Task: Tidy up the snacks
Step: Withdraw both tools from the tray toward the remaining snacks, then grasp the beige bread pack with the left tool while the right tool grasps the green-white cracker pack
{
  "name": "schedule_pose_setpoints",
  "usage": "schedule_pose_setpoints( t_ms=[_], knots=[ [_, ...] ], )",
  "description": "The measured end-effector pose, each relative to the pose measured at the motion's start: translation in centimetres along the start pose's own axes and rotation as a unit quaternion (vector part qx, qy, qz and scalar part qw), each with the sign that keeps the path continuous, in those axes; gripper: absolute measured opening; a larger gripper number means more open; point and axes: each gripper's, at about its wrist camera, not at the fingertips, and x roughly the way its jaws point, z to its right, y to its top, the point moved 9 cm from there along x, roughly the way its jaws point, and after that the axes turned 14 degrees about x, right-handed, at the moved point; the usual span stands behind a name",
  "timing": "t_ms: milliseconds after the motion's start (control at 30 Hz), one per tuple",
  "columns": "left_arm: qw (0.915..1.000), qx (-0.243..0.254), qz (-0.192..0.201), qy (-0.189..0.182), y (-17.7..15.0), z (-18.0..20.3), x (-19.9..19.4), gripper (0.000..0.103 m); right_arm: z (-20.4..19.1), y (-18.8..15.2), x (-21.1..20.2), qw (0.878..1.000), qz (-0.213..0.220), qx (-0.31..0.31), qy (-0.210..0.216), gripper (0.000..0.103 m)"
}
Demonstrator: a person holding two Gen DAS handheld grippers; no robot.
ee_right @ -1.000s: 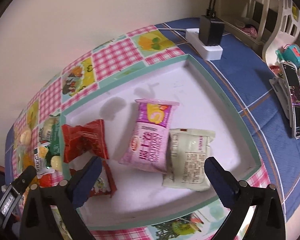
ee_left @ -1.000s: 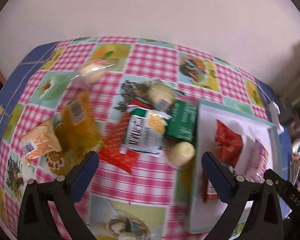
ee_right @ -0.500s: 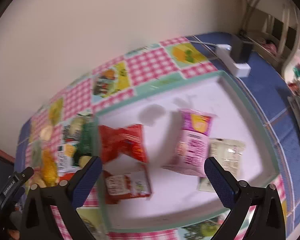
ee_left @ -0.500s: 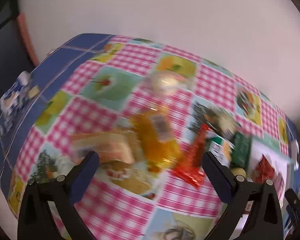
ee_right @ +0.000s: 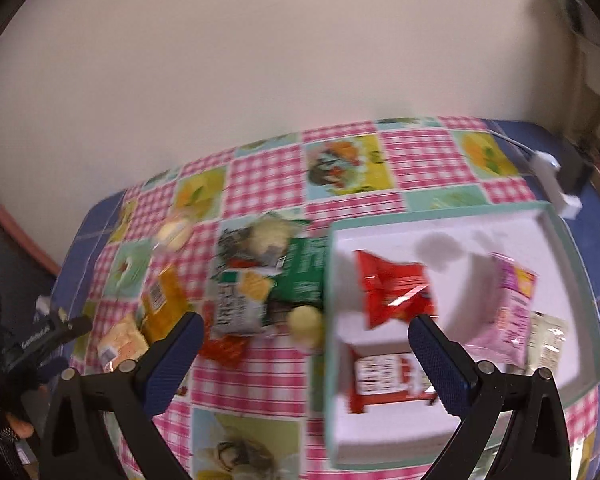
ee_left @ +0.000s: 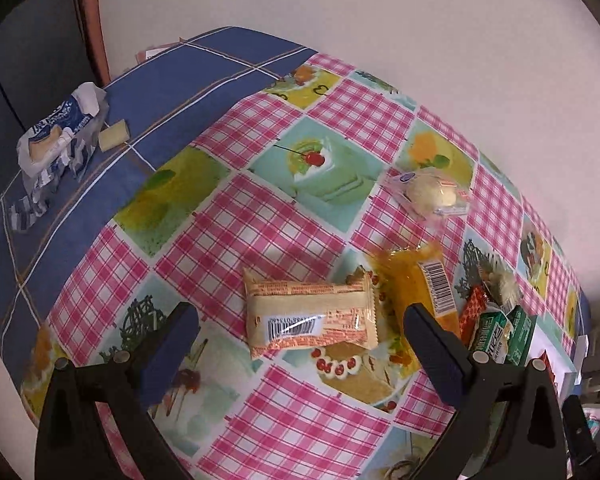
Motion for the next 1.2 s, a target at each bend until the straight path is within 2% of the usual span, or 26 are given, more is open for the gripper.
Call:
schedule_pose_setpoints(
  t_ms=[167,267,367,500,600,700,767,800,833,900,1000,1200],
  knots=[
    [0.9997,-0.006,0.000,-0.024,0.3,0.0,1.3,0.102,-3.1,-1.1,1.7,0.999,-0.020,-0.030,-0.002,0.100],
    [0.9996,-0.005,0.001,-0.029,0.4,0.2,2.0,0.102,-4.1,-1.2,3.2,0.999,-0.036,-0.032,-0.008,0.094],
    [0.9989,-0.009,-0.018,-0.043,0.2,0.5,3.2,0.102,-4.7,-1.3,4.8,0.998,-0.054,-0.025,-0.010,0.086],
    [0.9991,0.003,-0.034,-0.027,-0.1,0.7,4.3,0.102,-4.7,-1.1,6.9,0.997,-0.072,-0.016,-0.024,0.085],
    [0.9983,-0.012,-0.044,-0.037,-0.2,0.6,5.1,0.102,-4.7,-1.1,8.1,0.996,-0.082,-0.013,-0.030,0.075],
    [0.9977,-0.019,-0.052,-0.039,-0.4,0.5,5.7,0.101,-4.7,-1.1,9.2,0.995,-0.092,-0.011,-0.039,0.075],
    [0.9976,-0.021,-0.054,-0.038,-0.4,0.4,6.0,0.101,-4.7,-1.1,9.9,0.994,-0.096,-0.009,-0.042,0.071],
    [0.9975,-0.024,-0.055,-0.038,-0.4,0.3,6.1,0.099,-4.6,-1.2,10.3,0.994,-0.100,-0.007,-0.043,0.064],
    [0.9974,-0.025,-0.056,-0.039,-0.3,0.4,6.3,0.094,-4.7,-1.3,10.5,0.994,-0.103,-0.007,-0.044,0.061],
    [0.9970,-0.027,-0.060,-0.040,-0.3,0.4,6.7,0.087,-4.6,-1.5,11.0,0.993,-0.106,-0.006,-0.047,0.061],
    [0.9970,-0.026,-0.062,-0.039,-0.3,0.3,7.0,0.086,-4.4,-1.7,11.6,0.993,-0.109,-0.004,-0.051,0.055],
    [0.9971,-0.027,-0.059,-0.039,-0.1,0.6,7.1,0.080,-4.2,-1.9,12.2,0.993,-0.111,0.003,-0.050,0.054]
  ],
)
